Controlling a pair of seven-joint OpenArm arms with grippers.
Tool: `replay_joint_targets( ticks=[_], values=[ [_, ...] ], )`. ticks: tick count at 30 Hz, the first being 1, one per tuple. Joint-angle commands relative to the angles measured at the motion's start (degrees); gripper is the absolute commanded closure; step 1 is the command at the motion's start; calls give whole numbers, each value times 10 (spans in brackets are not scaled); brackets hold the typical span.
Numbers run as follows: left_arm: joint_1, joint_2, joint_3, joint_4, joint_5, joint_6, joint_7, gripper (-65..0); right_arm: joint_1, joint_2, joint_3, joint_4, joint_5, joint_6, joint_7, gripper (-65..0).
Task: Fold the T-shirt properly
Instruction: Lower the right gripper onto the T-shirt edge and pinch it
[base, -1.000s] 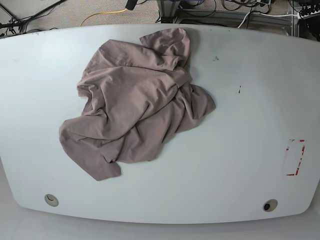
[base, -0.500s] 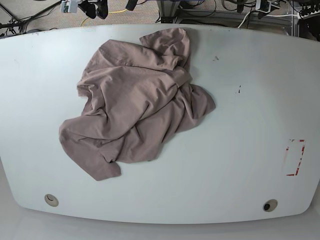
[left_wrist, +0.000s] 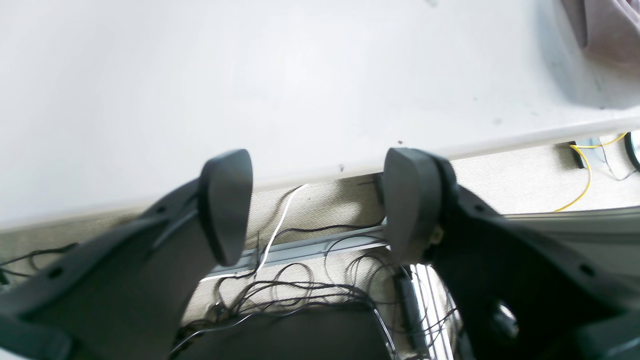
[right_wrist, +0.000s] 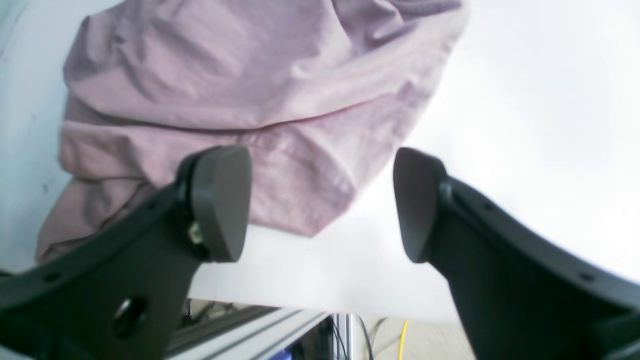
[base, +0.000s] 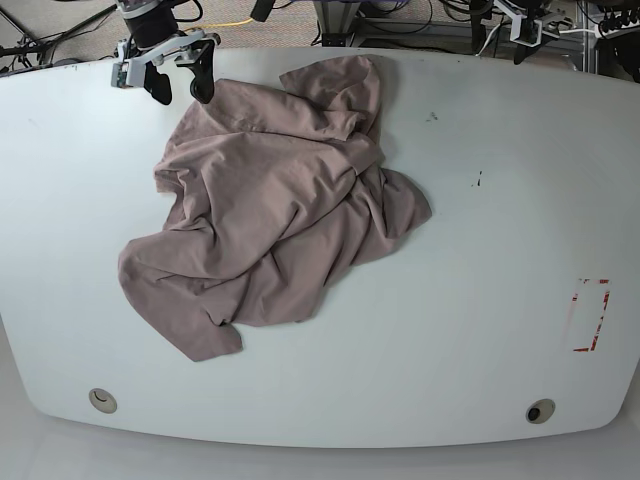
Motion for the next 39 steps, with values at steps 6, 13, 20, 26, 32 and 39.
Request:
replay_joint_targets(
  ticks=[6,13,20,26,32,39],
  values=[
    [-5,22,-5,8,-3,2,-13,-390,75,-24,88,8,42,12,-135,-431],
    [-7,41,-2,8,-3,2,-13,-390,154,-28,184,5,127,48,-298,-431],
    [-20,46,11,4,-2,2,-13,-390,210,-27,243,-67,223,67,-434,-428],
    [-31,44,11,4,-2,2,-13,-390,224,-27,245,-112,265,68,-476,-423],
    [-45,42,12,6,0,2,-13,-389,227,-28,209,-116,264,67,-479,-423],
    [-63,41,11,8,1,2,-13,-389,253,-28,195,-168,264,66,-471,-423]
  ],
)
